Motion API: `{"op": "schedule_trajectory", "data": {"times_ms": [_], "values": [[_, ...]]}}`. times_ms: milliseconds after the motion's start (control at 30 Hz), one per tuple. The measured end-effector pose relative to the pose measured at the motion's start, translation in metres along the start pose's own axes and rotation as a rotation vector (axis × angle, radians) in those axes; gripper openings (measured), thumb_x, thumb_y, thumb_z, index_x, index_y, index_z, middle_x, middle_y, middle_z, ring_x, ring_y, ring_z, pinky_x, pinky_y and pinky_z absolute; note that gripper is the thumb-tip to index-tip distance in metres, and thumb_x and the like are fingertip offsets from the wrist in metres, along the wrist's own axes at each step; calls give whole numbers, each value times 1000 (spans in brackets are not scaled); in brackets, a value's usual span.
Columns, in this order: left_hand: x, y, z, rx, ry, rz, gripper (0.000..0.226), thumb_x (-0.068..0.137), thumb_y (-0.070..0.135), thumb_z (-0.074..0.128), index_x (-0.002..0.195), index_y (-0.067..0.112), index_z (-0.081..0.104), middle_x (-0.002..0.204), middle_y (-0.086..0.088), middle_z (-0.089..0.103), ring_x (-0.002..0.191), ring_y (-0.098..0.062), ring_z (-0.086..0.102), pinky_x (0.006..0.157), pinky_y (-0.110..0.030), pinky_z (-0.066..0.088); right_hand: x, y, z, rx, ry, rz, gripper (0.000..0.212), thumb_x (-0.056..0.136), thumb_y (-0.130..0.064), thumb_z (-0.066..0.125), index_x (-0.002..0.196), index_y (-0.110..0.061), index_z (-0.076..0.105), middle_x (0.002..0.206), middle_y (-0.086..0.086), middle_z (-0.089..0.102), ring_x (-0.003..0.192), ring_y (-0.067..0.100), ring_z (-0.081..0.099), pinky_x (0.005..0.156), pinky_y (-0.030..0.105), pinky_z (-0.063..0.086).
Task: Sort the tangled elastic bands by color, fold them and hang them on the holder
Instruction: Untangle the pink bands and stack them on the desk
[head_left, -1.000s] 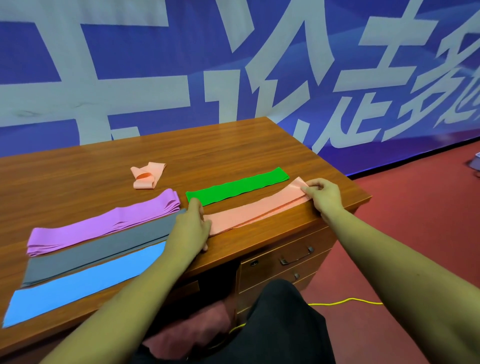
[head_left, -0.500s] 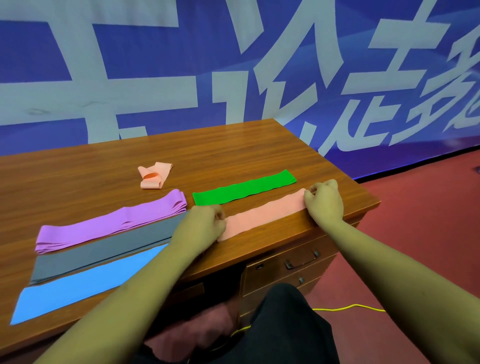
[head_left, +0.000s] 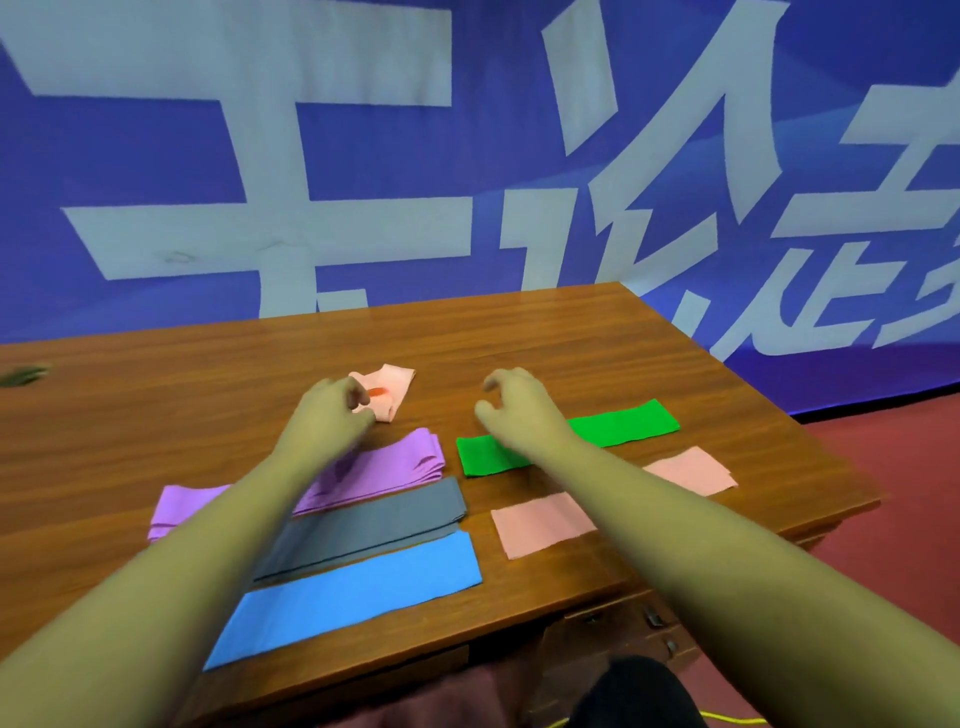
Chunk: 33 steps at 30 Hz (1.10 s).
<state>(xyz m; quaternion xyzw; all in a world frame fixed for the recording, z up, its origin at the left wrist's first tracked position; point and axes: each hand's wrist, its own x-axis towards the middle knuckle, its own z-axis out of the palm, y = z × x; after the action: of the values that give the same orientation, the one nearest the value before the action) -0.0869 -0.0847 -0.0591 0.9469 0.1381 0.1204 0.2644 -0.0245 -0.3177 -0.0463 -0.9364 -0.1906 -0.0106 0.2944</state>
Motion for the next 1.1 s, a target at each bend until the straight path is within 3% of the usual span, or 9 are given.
{"op": "schedule_trajectory", "data": {"times_ms": [200, 333, 467, 567, 633, 733, 867, 967, 1100], "values": [[34, -24, 16, -85, -26, -122, 15, 84, 18, 66, 97, 12, 65, 95, -8, 66, 95, -29, 59, 74, -28, 36, 55, -30, 48, 3, -101, -10, 33, 84, -21, 63, 113, -8, 65, 116, 13, 64, 110, 28, 58, 92, 31, 44], [56, -35, 26, -113, -64, -179, 24, 84, 25, 69, 104, 12, 66, 98, -5, 68, 97, -26, 61, 75, -27, 38, 87, -43, 81, 8, -147, -37, 23, 81, -24, 68, 94, -5, 71, 98, 14, 71, 95, 30, 64, 82, 35, 50], [68, -50, 28, -76, -90, -195, 17, 75, 25, 70, 91, 31, 67, 97, 0, 72, 96, -24, 65, 83, -35, 51, 104, -48, 113, -2, -142, 10, 20, 73, -33, 74, 81, -15, 73, 96, 11, 69, 94, 29, 64, 84, 40, 52], [70, -56, 26, -141, -98, -180, 13, 74, 22, 72, 78, 32, 66, 81, 7, 71, 84, -17, 66, 74, -29, 50, 106, -49, 122, 50, -68, 65, 4, 70, -23, 68, 67, -26, 67, 91, 1, 69, 93, 23, 63, 84, 37, 51], [69, -59, 22, -245, -98, -181, 13, 75, 16, 73, 76, 28, 68, 74, 8, 69, 74, -13, 63, 65, -25, 44, 106, -51, 118, 158, -65, 62, 10, 71, -17, 65, 63, -24, 66, 78, -5, 70, 81, 18, 63, 76, 31, 49], [64, -53, 13, -497, -99, -185, 12, 79, 8, 72, 80, 20, 69, 73, -2, 67, 66, -14, 58, 63, -25, 43, 104, -69, 98, 437, -65, 21, 11, 73, -9, 62, 65, -17, 63, 62, -5, 64, 61, 13, 58, 64, 27, 47], [49, -31, -19, -964, -113, -163, 11, 88, 6, 65, 94, 11, 72, 85, -14, 68, 73, -25, 67, 60, -28, 50, 96, -101, 62, 727, -60, 13, 20, 82, -7, 57, 66, -18, 56, 64, -5, 56, 64, 11, 49, 62, 27, 39], [41, -13, -49, -939, -25, -42, 7, 92, 13, 64, 96, 17, 68, 85, 2, 64, 73, -7, 58, 57, -20, 45, 88, -121, 30, 867, -39, -5, 21, 81, -8, 53, 65, -21, 52, 57, -7, 50, 59, 13, 44, 62, 31, 38], [25, 12, -85, -994, 79, 24, 35, 88, 15, 70, 115, 22, 48, 92, -3, 60, 78, -12, 57, 62, -20, 46, 68, -141, -13, 920, 3, -38, 13, 78, -14, 52, 68, -22, 52, 68, 2, 50, 64, 18, 47, 57, 27, 41]]}}
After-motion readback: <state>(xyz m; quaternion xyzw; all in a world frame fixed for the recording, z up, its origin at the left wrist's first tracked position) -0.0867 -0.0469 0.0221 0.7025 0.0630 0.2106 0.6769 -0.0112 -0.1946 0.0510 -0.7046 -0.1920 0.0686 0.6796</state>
